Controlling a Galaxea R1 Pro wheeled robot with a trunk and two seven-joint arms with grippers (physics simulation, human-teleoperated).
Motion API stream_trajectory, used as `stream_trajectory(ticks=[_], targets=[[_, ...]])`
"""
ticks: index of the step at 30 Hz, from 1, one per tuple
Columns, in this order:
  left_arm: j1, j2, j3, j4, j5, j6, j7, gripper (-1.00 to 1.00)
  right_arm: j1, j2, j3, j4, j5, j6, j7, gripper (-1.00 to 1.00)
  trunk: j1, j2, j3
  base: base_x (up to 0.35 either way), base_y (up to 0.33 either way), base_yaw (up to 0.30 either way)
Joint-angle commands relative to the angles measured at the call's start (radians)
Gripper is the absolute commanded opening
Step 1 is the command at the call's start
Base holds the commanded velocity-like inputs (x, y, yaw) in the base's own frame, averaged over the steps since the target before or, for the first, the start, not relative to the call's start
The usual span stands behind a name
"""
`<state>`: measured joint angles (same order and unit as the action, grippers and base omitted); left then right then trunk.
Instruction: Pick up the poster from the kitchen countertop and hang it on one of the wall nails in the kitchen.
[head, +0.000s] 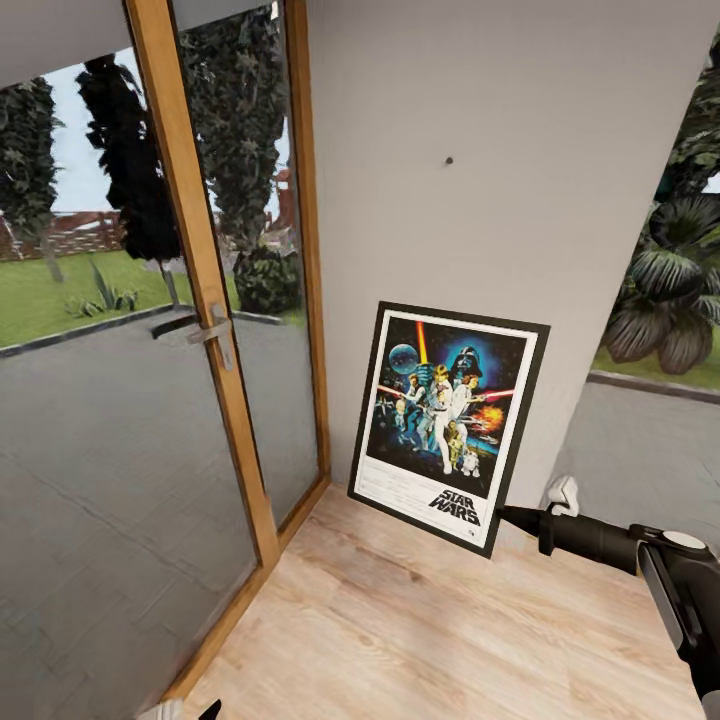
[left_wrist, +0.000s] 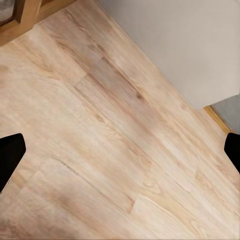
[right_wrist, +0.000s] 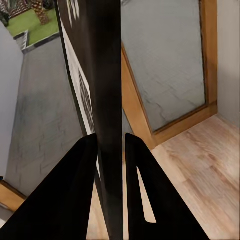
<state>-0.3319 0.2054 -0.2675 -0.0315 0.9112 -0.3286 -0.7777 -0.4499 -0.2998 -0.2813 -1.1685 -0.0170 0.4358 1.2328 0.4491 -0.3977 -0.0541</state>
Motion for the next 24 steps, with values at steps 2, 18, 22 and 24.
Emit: stream_trajectory(ticks=[2, 18, 22, 24], targets=[[-0.001, 0.0, -0.008, 0.001, 0.006, -0.007, -0.002, 1.0, -0.001, 0.0, -0.001, 0.0, -0.003, 0.012, 0.005, -1.0, 0.001, -0.002, -0.002, 0.09, 0.101, -0.067], [-0.001, 0.0, -0.007, 0.001, 0.006, -0.007, -0.002, 1.0, -0.001, 0.0, -0.001, 0.001, -0.003, 0.012, 0.005, -1.0, 0.001, -0.002, 0.008, 0.011, 0.013, -0.249], [-0.001, 0.0, -0.007, 0.001, 0.006, -0.007, -0.002, 1.0, -0.001, 0.0, -0.001, 0.001, -0.003, 0.012, 0.005, -1.0, 0.001, -0.002, 0.011, 0.0, 0.0, -0.085], [-0.001, 0.0, -0.007, 0.001, 0.006, -0.007, -0.002, 1.0, -0.001, 0.0, -0.001, 0.001, -0.003, 0.012, 0.005, -1.0, 0.001, -0.002, 0.013, 0.0, 0.0, -0.026]])
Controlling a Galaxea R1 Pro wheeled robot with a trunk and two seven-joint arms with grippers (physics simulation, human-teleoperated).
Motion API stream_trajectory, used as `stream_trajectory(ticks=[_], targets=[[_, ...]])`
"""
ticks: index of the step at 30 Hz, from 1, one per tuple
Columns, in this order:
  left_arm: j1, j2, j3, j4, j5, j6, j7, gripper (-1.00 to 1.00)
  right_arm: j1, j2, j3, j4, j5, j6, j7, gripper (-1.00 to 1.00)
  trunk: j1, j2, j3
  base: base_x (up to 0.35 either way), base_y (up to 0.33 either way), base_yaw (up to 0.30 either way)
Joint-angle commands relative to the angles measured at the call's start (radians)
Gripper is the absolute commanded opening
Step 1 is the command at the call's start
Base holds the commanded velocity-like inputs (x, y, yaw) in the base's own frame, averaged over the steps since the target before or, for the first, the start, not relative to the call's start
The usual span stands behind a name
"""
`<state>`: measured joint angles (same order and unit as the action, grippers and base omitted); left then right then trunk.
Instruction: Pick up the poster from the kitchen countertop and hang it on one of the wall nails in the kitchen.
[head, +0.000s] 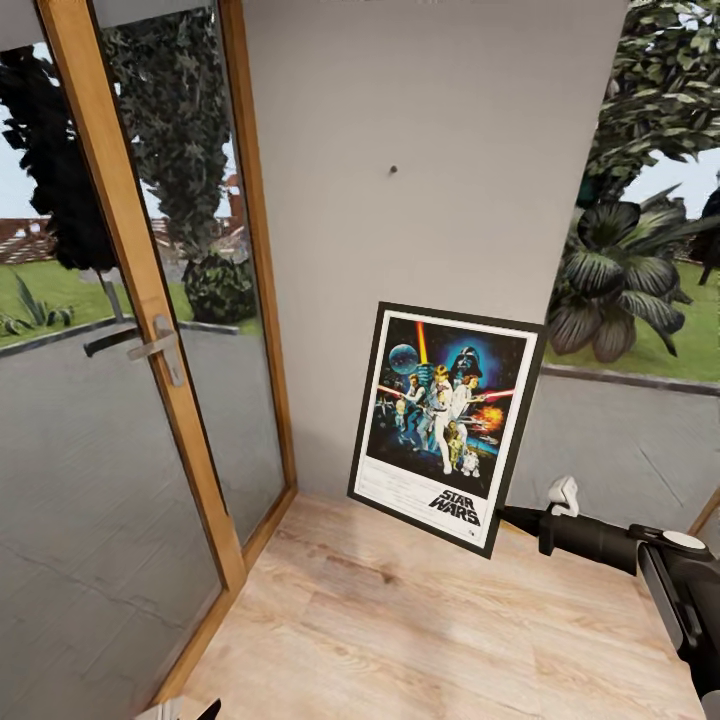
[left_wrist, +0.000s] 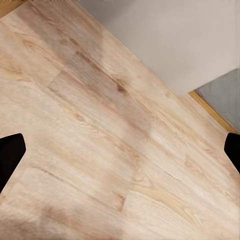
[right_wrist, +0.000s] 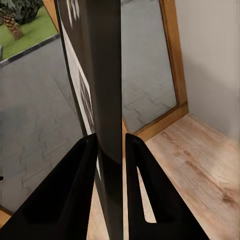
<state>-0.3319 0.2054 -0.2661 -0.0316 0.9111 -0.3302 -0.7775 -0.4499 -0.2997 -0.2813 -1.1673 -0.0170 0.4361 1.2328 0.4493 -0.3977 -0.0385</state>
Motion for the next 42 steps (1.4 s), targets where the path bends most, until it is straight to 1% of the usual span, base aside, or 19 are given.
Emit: stream_trajectory(ticks=[1, 16, 20, 35, 42], targets=[[-0.001, 0.0, -0.009, 0.001, 0.006, -0.006, -0.002, 1.0, -0.001, 0.0, -0.001, 0.0, -0.003, 0.012, 0.005, -1.0, 0.001, -0.002, -0.001, 0.0, 0.0, -0.018], [-0.001, 0.0, -0.009, 0.001, 0.006, -0.006, -0.002, 1.0, -0.001, 0.0, -0.001, 0.0, -0.003, 0.012, 0.005, -1.0, 0.001, -0.002, 0.022, 0.001, 0.002, -0.002], [-0.001, 0.0, -0.01, 0.001, 0.006, -0.006, -0.002, 1.0, -0.001, 0.0, -0.001, 0.0, -0.004, 0.012, 0.005, -1.0, 0.001, -0.002, 0.023, 0.148, 0.157, -0.029], [-0.001, 0.001, -0.012, 0.001, 0.006, -0.005, -0.002, 1.0, -0.001, 0.0, -0.001, 0.0, -0.004, 0.012, 0.005, -1.0, 0.001, -0.002, 0.034, 0.211, 0.278, -0.23], [-0.001, 0.0, -0.011, 0.001, 0.006, -0.006, -0.002, 1.0, -0.001, 0.0, -0.001, 0.001, -0.004, 0.012, 0.005, -1.0, 0.001, -0.002, 0.041, 0.069, 0.097, -0.267]])
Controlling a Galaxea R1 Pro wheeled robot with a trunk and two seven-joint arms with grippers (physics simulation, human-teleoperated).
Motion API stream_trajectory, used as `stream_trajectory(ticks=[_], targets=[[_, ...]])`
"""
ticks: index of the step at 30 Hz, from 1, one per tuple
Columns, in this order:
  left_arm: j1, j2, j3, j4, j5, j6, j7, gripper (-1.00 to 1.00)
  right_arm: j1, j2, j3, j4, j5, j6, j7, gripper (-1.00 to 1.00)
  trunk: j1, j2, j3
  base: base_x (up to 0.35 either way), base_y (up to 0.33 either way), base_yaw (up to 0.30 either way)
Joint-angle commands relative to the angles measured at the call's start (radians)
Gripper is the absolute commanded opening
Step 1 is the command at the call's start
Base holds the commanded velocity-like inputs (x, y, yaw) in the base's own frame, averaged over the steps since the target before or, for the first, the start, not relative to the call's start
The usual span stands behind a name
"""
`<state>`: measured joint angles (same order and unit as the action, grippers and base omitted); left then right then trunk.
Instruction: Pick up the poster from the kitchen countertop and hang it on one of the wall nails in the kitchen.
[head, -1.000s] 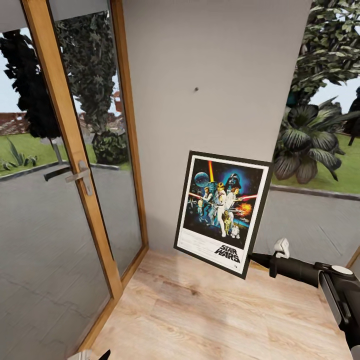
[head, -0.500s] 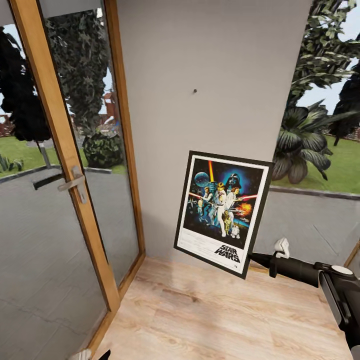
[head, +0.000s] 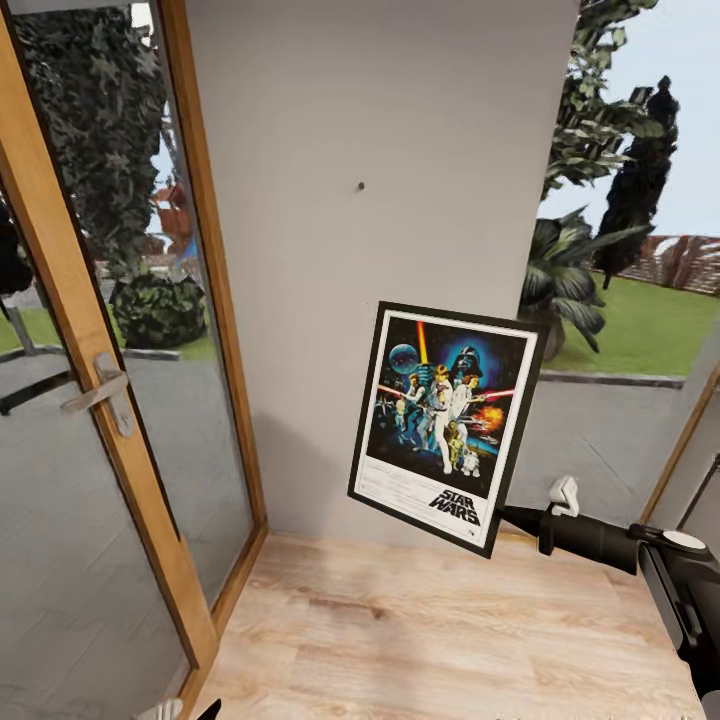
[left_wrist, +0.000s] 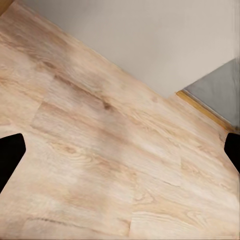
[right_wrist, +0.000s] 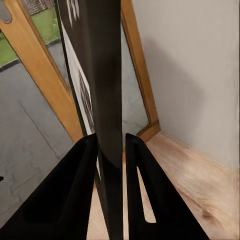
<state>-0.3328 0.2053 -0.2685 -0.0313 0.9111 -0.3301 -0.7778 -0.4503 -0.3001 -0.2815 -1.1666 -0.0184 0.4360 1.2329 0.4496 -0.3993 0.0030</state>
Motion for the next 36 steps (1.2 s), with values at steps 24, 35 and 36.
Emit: stream_trajectory(ticks=[24, 35, 36], targets=[[0.0, 0.001, -0.009, 0.001, 0.006, -0.004, -0.001, 1.0, -0.001, 0.001, -0.001, 0.001, -0.003, 0.012, 0.006, -1.0, 0.0, -0.001, 0.009, 0.236, 0.004, -0.097], [0.0, 0.001, -0.011, 0.001, 0.006, -0.004, -0.001, 1.0, -0.001, 0.0, -0.001, 0.001, -0.003, 0.012, 0.006, -1.0, 0.0, -0.001, 0.009, 0.334, 0.0, 0.0], [0.0, 0.001, -0.011, 0.001, 0.006, -0.004, -0.001, 1.0, -0.001, 0.0, -0.001, 0.001, -0.003, 0.012, 0.007, -1.0, 0.0, -0.001, 0.009, 0.334, 0.0, 0.0]])
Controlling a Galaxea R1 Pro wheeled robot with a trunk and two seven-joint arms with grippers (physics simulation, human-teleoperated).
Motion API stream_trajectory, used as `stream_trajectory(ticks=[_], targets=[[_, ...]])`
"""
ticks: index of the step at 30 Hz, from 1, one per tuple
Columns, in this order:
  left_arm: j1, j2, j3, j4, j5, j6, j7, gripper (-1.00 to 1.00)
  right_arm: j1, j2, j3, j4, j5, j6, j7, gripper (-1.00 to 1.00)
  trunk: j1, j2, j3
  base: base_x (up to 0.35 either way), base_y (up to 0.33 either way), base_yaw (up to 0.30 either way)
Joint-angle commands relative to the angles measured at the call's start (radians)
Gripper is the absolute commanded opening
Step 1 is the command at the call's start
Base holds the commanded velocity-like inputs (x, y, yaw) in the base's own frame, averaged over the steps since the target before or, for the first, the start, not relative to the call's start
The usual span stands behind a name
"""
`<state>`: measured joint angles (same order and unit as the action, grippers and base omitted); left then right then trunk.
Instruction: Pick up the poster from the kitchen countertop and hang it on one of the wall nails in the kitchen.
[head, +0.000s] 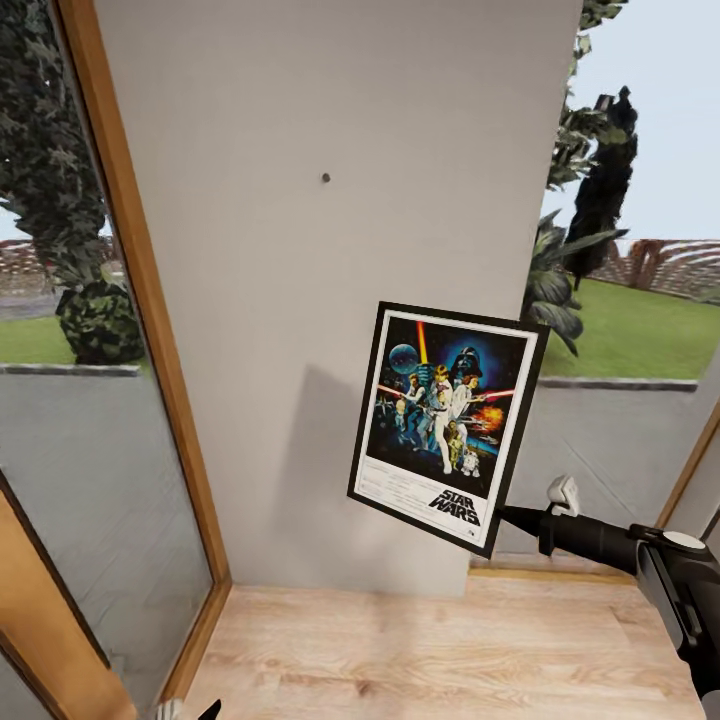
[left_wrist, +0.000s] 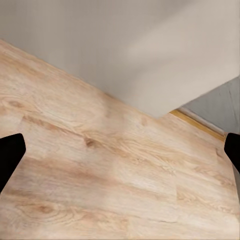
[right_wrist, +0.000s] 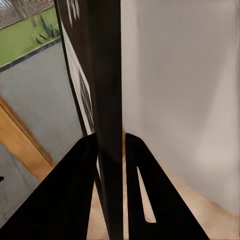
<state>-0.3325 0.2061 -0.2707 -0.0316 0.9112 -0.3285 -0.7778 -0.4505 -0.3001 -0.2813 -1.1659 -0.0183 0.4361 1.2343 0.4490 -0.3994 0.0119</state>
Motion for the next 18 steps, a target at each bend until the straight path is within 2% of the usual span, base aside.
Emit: stream_trajectory(ticks=[1, 9, 12, 13, 18], targets=[[0.0, 0.0, -0.008, 0.001, 0.006, -0.006, -0.001, 1.0, 0.0, 0.0, -0.001, 0.0, -0.003, 0.012, 0.005, -1.0, 0.001, -0.001, 0.0, 0.334, 0.0, 0.0], [0.0, 0.0, -0.008, 0.001, 0.006, -0.006, -0.001, 1.0, 0.0, 0.0, -0.001, -0.002, -0.003, 0.012, 0.005, -1.0, 0.001, -0.001, 0.0, 0.292, 0.0, 0.0], [0.0, 0.0, -0.006, 0.001, 0.006, -0.006, -0.001, 1.0, 0.0, 0.0, 0.001, -0.02, -0.004, 0.012, 0.008, -1.0, 0.001, -0.001, 0.0, 0.015, 0.0, 0.0], [0.0, -0.001, -0.005, 0.001, 0.006, -0.006, -0.001, 1.0, -0.002, 0.007, 0.014, -0.06, -0.005, 0.017, 0.008, -1.0, 0.001, -0.001, 0.0, 0.001, 0.0, 0.0], [0.0, -0.001, -0.006, 0.001, 0.006, -0.006, -0.001, 1.0, -0.005, 0.027, 0.018, -0.145, -0.005, 0.032, 0.006, -1.0, 0.001, -0.001, 0.0, 0.0, 0.0, 0.0]])
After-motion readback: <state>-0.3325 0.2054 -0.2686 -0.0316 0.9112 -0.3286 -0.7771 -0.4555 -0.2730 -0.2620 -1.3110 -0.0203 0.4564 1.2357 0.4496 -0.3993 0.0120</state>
